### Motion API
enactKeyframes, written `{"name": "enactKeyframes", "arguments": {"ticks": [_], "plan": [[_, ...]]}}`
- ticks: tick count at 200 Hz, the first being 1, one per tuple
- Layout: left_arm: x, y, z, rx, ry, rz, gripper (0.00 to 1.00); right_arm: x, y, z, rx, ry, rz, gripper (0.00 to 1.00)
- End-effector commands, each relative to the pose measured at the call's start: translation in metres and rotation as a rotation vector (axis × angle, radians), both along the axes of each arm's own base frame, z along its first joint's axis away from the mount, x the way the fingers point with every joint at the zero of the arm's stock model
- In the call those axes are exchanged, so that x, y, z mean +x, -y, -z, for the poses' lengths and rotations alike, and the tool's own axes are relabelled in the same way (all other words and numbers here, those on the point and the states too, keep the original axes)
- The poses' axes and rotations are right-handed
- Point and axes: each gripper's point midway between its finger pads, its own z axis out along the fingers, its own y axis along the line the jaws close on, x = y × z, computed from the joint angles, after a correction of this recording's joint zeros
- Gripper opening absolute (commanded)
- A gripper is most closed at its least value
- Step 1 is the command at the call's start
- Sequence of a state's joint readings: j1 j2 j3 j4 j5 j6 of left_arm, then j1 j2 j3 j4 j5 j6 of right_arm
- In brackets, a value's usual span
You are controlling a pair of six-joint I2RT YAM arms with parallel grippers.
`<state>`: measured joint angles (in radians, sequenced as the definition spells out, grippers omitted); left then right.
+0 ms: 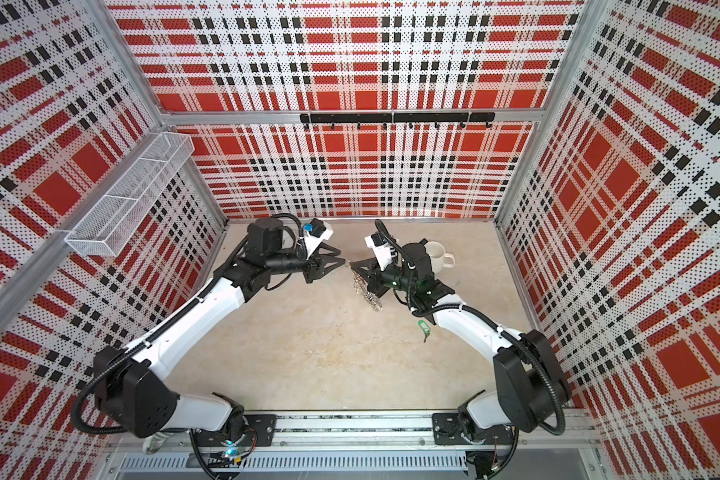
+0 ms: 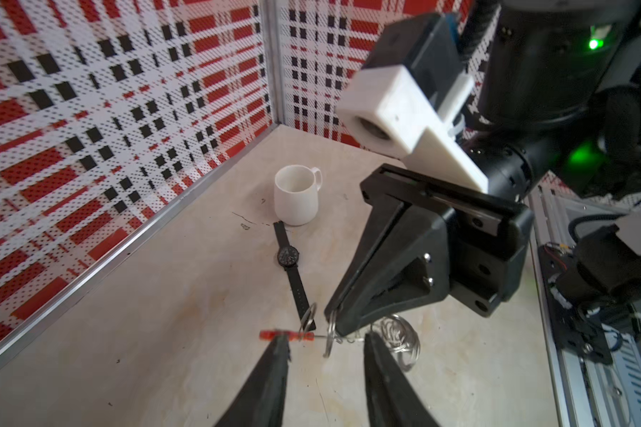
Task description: Put the keys on the keyring
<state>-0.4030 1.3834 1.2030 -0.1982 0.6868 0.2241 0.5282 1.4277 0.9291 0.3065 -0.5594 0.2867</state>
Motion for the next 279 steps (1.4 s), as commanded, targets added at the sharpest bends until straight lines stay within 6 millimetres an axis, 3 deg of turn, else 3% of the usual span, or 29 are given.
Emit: {"name": "enactKeyframes", "arguments": {"ticks": [1, 42, 86, 142, 221, 279], "plan": [[0.003, -0.016, -0.051, -0.221, 0.074, -0.090, 0.36, -0.003, 0.002, -0.042, 0.097, 0.119, 0.015, 0.00], [-0.008, -0.031, -0.046, -0.418, 0.041, -0.170, 0.34, -0.019, -0.001, -0.069, 0.289, 0.120, -0.056, 0.00], [-0.028, -0.018, -0.046, -0.501, 0.065, -0.079, 0.35, -0.029, -0.009, -0.092, 0.467, 0.060, -0.174, 0.00], [-0.031, -0.010, -0.053, -0.505, 0.086, -0.007, 0.32, -0.027, -0.013, -0.084, 0.460, 0.016, -0.192, 0.00], [-0.031, 0.004, -0.050, -0.495, 0.081, 0.047, 0.29, -0.036, -0.015, -0.089, 0.455, 0.012, -0.240, 0.00], [-0.032, 0.016, -0.046, -0.487, 0.063, 0.081, 0.15, -0.041, -0.016, -0.089, 0.448, 0.008, -0.271, 0.00]]}}
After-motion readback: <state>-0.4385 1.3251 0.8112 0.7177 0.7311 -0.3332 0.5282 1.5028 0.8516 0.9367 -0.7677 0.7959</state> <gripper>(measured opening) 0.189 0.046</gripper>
